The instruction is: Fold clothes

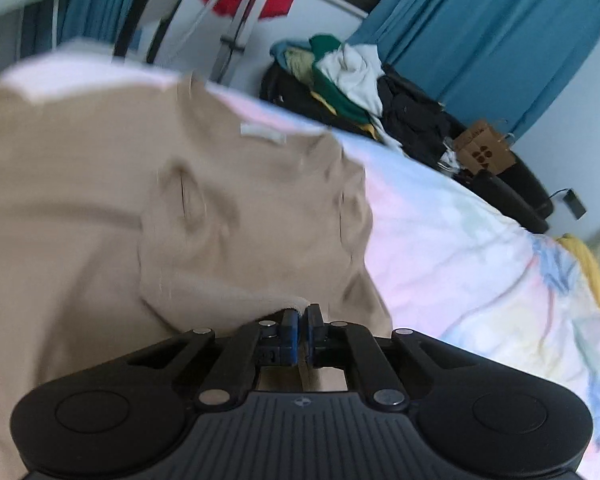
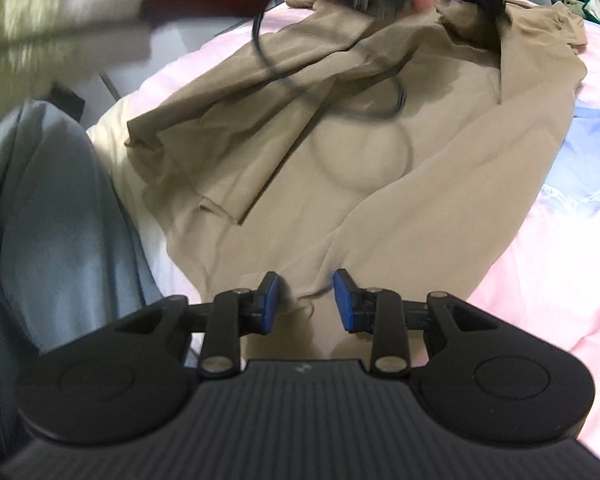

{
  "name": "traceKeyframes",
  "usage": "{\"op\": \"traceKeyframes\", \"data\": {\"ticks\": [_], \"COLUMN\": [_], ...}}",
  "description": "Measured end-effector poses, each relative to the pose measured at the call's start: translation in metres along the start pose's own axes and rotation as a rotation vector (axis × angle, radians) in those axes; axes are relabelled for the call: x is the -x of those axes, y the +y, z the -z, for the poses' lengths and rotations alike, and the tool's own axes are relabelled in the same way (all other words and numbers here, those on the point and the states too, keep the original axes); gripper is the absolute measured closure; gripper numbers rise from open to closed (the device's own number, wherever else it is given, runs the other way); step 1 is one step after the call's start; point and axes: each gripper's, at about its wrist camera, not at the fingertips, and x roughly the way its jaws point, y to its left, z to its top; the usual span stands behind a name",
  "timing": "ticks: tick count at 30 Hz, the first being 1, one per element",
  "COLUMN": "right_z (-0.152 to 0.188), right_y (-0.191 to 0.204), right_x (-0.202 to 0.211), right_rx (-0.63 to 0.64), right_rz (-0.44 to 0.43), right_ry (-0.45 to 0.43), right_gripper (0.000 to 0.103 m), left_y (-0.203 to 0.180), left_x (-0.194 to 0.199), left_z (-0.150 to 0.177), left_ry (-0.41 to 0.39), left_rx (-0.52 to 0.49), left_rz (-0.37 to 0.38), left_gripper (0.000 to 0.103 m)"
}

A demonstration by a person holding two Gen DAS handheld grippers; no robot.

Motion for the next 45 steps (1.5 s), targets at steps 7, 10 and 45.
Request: {"op": "traceKeyframes", "data": {"ticks": [7, 10, 45], "right_z": [0.0, -0.001, 0.01], "right_y": [-0.003, -0.003, -0.068], "right_x": [0.0, -0.001, 0.057], "right_rx": [-0.006, -0.015, -0.534], "right_rz": [-0.009, -0.018, 0.268], "right_ry": [0.001, -0.009, -0.281], "right_gripper": [0.069, 0.069, 0.068], "left_y": [-0.008, 0.007, 0.031], "left_x": [-0.019, -0.023, 0.187], "left_z": [-0.009, 0.008, 0.271], "left_ry": [0.013, 0.04, 0.193], "left_rx": [-0.11, -0.064, -0.314], "left_rz": [-0.146, -0.104, 0.195], "left_gripper": [0.097, 0.087, 0.099]}}
